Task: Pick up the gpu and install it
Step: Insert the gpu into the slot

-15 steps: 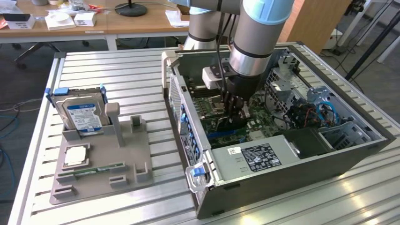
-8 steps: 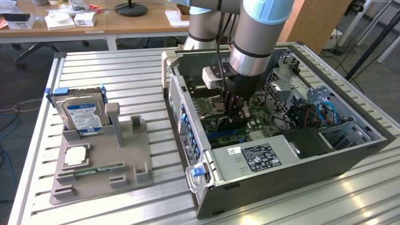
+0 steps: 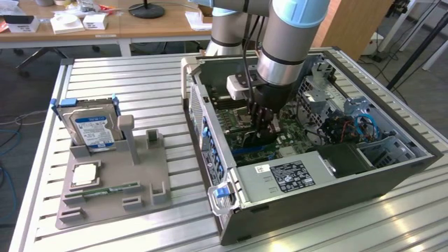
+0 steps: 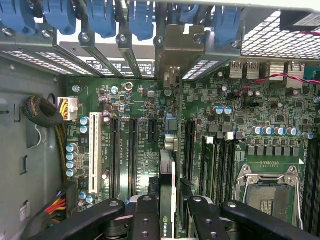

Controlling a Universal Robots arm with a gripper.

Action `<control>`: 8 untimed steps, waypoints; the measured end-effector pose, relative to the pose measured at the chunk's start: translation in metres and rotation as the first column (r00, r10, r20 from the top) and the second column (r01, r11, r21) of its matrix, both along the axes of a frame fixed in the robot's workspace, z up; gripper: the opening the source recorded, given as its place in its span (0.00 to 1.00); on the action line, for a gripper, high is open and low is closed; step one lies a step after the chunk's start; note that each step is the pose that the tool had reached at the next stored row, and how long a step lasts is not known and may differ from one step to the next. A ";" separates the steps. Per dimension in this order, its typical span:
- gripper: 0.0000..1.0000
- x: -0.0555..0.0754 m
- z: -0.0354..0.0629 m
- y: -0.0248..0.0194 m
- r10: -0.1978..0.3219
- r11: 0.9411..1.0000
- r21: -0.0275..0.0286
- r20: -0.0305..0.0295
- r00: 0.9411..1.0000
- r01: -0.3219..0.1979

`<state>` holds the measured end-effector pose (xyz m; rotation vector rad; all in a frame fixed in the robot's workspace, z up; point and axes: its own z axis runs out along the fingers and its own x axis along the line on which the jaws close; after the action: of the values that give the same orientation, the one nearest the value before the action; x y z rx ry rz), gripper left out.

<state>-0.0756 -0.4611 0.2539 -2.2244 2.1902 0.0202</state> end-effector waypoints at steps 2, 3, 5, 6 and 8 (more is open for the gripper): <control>0.26 0.000 -0.0006 0.0000 0.000 1.000 0.000 0.000 1.000 0.000; 0.26 0.000 -0.0006 0.0000 0.000 1.000 0.000 0.000 1.000 0.000; 0.26 0.000 -0.0009 0.0000 0.000 1.000 0.000 0.000 1.000 0.000; 0.26 0.000 -0.0011 0.0000 0.000 1.000 0.000 0.000 1.000 0.000; 0.26 0.000 -0.0014 0.0000 0.000 1.000 0.000 0.000 1.000 0.000</control>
<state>-0.0757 -0.4611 0.2525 -2.2241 2.1908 0.0202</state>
